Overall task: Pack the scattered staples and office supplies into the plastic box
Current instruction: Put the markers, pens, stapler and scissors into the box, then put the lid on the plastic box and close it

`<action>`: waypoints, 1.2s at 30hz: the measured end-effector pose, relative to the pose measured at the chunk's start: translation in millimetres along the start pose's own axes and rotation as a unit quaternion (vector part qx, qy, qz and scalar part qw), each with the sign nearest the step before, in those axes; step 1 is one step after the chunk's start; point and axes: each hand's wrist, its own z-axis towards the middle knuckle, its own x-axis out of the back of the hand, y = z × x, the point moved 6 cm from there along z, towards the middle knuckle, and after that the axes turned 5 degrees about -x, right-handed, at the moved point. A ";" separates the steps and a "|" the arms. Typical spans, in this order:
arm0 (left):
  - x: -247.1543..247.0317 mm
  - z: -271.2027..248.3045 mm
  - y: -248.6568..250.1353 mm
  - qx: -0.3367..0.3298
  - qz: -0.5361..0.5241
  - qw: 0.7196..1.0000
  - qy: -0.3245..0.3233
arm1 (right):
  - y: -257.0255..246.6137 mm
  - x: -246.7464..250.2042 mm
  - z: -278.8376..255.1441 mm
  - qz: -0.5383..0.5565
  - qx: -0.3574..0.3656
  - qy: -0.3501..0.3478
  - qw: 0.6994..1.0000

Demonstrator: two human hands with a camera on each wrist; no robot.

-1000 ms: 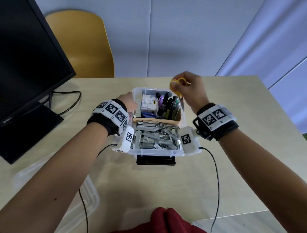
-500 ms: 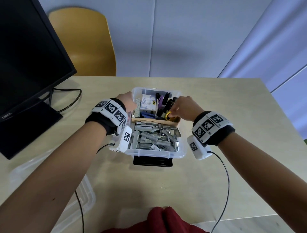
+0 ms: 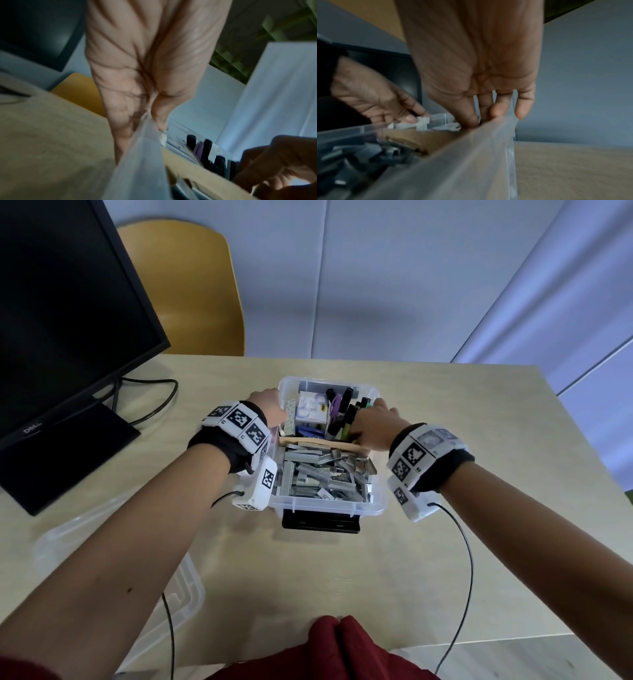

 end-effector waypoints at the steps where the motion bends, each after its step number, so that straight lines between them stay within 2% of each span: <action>1: -1.5 -3.7 -3.4 -0.006 -0.031 0.999 -0.008 | 0.8 4.0 -1.1 0.023 -0.004 0.012 1.000; 3: -4.2 -18.0 -14.3 -0.011 -0.142 0.989 -0.045 | 0.0 12.3 -6.2 0.080 -0.007 0.052 0.995; 5: -1.8 -35.0 -34.9 -0.008 -0.183 0.980 -0.073 | -11.9 16.3 -17.2 0.134 0.008 0.080 0.988; 6: 2.3 -41.9 -49.0 -0.003 -0.154 0.985 -0.072 | -22.5 16.2 -23.9 0.150 0.022 0.087 0.985; 8: 11.6 -51.0 -83.7 0.018 -0.025 0.998 -0.048 | -50.5 12.8 -38.0 0.163 0.052 0.086 0.982; 10: 14.5 -61.5 -119.9 0.062 0.092 0.993 -0.040 | -81.7 5.9 -49.9 0.173 0.074 0.079 0.979; 12: 5.9 -71.8 -152.9 0.112 0.125 0.984 -0.067 | -110.1 -6.2 -55.2 0.185 0.086 0.072 0.976; 15: -12.3 -86.6 -194.4 0.158 0.186 0.965 -0.101 | -135.0 -25.0 -55.0 0.194 0.048 0.064 0.978; 19: -28.1 -100.9 -237.0 0.187 0.300 0.933 -0.071 | -145.3 -41.1 -52.8 0.129 -0.015 0.115 0.985; 20: -31.9 -103.2 -242.8 0.189 0.302 0.932 -0.064 | -147.7 -44.2 -52.9 0.100 -0.022 0.140 0.985; 23: -33.4 -106.0 -246.8 0.197 0.260 0.945 -0.025 | -151.8 -48.7 -53.4 0.052 -0.034 0.193 0.979; 28: -36.7 -95.3 -233.4 0.188 0.194 0.963 -0.003 | -149.8 -48.8 -52.0 0.038 -0.029 0.208 0.977; 31: -50.1 -84.7 -210.9 0.150 0.157 0.976 -0.006 | -147.9 -50.2 -50.9 0.030 -0.015 0.208 0.977; 36: -73.4 -72.3 -169.9 0.087 0.164 0.982 -0.042 | -145.1 -49.1 -56.2 0.037 -0.001 0.212 0.977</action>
